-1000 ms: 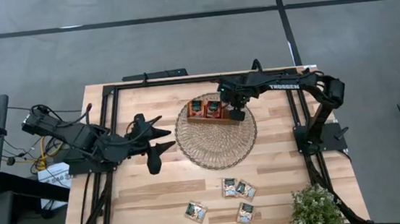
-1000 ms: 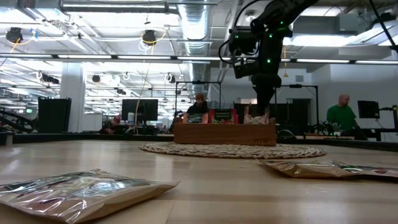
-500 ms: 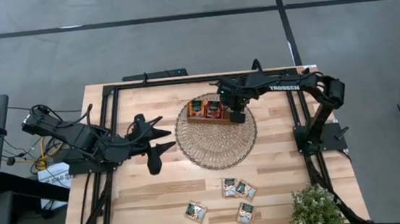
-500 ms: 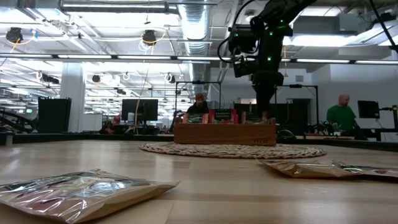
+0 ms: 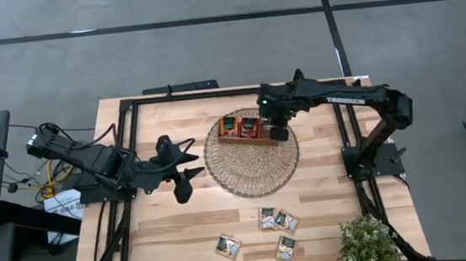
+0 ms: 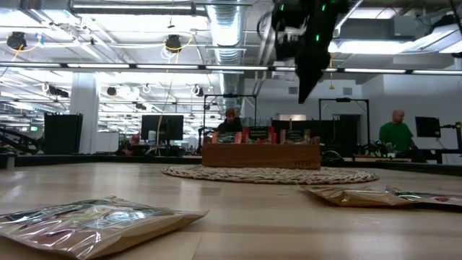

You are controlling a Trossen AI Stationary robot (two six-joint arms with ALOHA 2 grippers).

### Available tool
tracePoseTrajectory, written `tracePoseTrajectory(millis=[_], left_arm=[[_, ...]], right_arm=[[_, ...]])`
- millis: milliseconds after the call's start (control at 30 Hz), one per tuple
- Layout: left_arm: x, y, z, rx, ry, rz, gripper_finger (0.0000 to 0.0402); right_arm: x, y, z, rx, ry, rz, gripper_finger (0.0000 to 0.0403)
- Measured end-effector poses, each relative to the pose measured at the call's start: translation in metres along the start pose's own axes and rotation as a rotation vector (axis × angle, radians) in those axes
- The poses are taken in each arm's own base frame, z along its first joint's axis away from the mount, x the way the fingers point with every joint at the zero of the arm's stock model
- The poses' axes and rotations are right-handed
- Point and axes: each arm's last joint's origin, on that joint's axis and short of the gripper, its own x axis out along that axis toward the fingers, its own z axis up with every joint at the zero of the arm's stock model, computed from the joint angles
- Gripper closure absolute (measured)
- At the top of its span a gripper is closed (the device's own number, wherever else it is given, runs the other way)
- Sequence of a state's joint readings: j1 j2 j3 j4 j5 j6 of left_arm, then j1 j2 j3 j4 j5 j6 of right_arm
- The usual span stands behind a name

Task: Pick & Place Tea
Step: Put the brown tea bag into the right section of the wooden organizer

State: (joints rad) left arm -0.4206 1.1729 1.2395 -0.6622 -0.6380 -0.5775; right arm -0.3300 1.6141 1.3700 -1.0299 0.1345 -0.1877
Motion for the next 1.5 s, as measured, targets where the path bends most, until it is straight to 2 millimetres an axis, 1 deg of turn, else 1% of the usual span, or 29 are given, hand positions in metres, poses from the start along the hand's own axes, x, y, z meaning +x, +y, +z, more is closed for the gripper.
tracePoseTrajectory(millis=[67,200,333,433,500,600,733,900,1033,1167,1267,1500], left_arm=[[0.002,0.003,-0.001,0.013,0.026,0.011,0.0229],[0.0,0.018,-0.004,0.009,0.096,0.071,0.0229],[-0.001,0.034,-0.008,-0.038,0.203,0.112,0.0229],[0.003,0.037,-0.012,-0.081,0.257,0.101,0.0229],[0.01,0.037,-0.022,-0.104,0.293,0.078,0.0229],[0.023,0.037,-0.043,-0.124,0.371,0.032,0.0229],[0.042,0.036,-0.079,-0.232,0.443,-0.039,0.0229],[0.056,0.027,-0.118,-0.364,0.443,-0.122,0.0229],[0.06,0.013,-0.132,-0.433,0.392,-0.192,0.0229],[0.068,-0.009,-0.142,-0.446,0.356,-0.214,0.0229],[0.078,-0.027,-0.149,-0.428,0.375,-0.16,0.0229],[0.107,-0.085,-0.163,-0.366,0.498,-0.06,0.0229]], right_arm=[[-0.017,0.01,0.0,0.006,-0.044,0.006,0.0315],[-0.04,0.045,-0.006,-0.005,-0.087,0.051,0.0315],[-0.051,0.091,-0.011,-0.064,-0.109,0.113,0.0315],[-0.053,0.126,-0.016,-0.118,-0.11,0.15,0.0315],[-0.052,0.147,-0.017,-0.155,-0.118,0.165,0.0315],[-0.051,0.176,-0.022,-0.227,-0.131,0.16,0.0315],[-0.048,0.203,-0.029,-0.281,-0.135,0.114,0.0315],[-0.052,0.216,-0.036,-0.298,-0.163,0.069,0.0315],[-0.056,0.22,-0.039,-0.298,-0.179,0.055,0.0315],[-0.056,0.221,-0.042,-0.302,-0.166,0.053,0.0315],[-0.056,0.22,-0.044,-0.292,-0.145,0.049,0.0315],[-0.058,0.217,-0.054,-0.265,-0.067,0.02,0.0315]])
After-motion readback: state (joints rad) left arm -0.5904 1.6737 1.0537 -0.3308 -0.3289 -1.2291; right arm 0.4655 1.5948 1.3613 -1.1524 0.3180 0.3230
